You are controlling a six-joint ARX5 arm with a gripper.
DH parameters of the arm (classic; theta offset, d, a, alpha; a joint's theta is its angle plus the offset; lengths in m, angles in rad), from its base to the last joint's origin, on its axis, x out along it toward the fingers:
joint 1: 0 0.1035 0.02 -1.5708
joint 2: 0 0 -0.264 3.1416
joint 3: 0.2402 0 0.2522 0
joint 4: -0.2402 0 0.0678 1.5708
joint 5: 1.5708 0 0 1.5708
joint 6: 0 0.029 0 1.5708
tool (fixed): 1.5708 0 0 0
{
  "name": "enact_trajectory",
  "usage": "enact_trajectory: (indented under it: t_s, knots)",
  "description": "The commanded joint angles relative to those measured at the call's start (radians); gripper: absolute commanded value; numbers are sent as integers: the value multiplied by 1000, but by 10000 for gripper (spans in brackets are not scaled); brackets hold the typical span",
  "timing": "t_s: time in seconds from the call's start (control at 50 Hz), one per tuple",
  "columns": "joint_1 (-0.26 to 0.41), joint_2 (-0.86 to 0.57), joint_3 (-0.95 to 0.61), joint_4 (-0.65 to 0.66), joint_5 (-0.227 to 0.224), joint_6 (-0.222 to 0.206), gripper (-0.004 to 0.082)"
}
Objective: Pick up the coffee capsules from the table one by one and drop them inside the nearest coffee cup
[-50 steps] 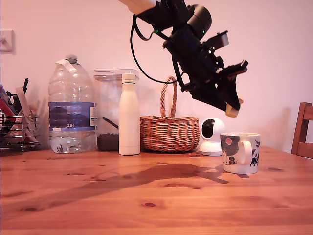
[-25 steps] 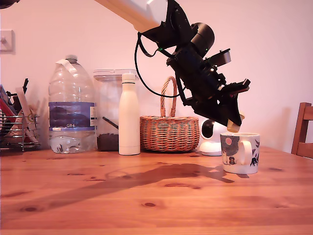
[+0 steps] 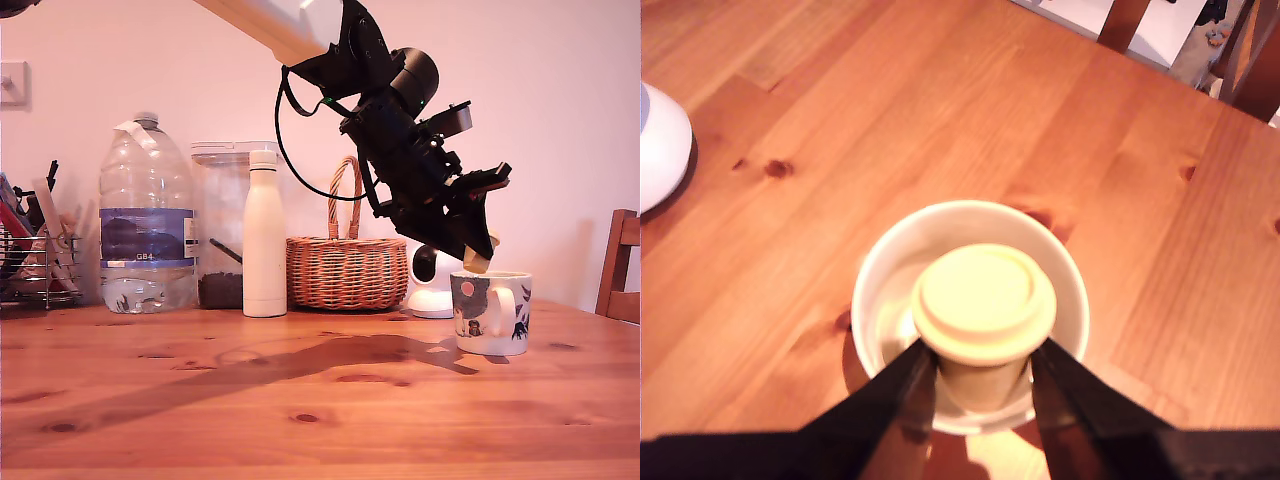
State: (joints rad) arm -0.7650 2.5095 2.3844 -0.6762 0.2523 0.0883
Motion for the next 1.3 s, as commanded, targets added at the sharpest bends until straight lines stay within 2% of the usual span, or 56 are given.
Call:
enact_trajectory:
  t_s: [0.0,0.32,0.42,0.48,0.66,0.76,0.82,1.12,1.28]
  knots:
    - [-3,25,6,14,0,-11,552]
    - [-4,25,6,18,0,-12,567]
    - [-7,25,6,21,0,-10,528]
    - [-8,25,6,27,1,-9,463]
    - [-8,17,6,55,1,-8,169]
    - [-9,-4,6,61,0,6,29]
    - [-10,-16,6,69,-1,21,-27]
    - [-9,-107,6,68,-29,32,-24]
    - [-6,-153,6,65,-53,61,-24]
